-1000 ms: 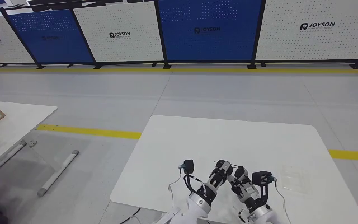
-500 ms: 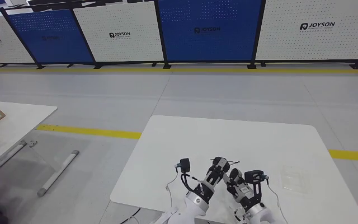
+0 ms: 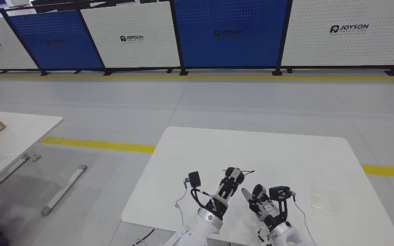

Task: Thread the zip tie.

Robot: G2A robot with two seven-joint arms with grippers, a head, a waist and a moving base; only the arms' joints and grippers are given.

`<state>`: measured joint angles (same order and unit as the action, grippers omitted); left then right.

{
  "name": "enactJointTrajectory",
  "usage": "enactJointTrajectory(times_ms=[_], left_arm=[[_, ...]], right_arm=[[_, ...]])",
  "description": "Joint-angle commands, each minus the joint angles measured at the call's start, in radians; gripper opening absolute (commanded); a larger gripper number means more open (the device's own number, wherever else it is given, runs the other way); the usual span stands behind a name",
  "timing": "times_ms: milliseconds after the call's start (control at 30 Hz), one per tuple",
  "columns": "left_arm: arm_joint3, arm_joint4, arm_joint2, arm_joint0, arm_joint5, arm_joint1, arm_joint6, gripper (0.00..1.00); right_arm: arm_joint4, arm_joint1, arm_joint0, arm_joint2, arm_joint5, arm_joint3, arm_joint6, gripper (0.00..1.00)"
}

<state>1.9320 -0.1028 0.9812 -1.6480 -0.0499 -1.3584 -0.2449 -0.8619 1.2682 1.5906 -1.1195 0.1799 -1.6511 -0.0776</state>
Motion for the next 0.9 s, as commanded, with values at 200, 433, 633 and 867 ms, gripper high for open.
enactJointTrajectory(times_ms=[200,433,633,867], left_arm=[[-0.013,0.005,-0.007,0.002,0.003,-0.001,0.018,0.0],[-0.041,0.022,-0.023,0.027,0.016,-0.004,0.041,0.0],[-0.052,0.015,-0.044,0.042,0.037,-0.008,0.057,0.0],[-0.052,0.007,-0.057,0.046,0.052,-0.009,0.062,0.0]], right_arm=[[0.0,0.0,0.003,-0.001,0.011,0.001,0.015,0.45],[-0.011,-0.002,0.012,-0.004,0.0,-0.019,0.012,0.46],[-0.017,-0.002,0.009,-0.003,0.003,-0.035,0.008,0.46],[-0.027,-0.003,0.012,-0.002,0.001,-0.052,0.014,0.43]])
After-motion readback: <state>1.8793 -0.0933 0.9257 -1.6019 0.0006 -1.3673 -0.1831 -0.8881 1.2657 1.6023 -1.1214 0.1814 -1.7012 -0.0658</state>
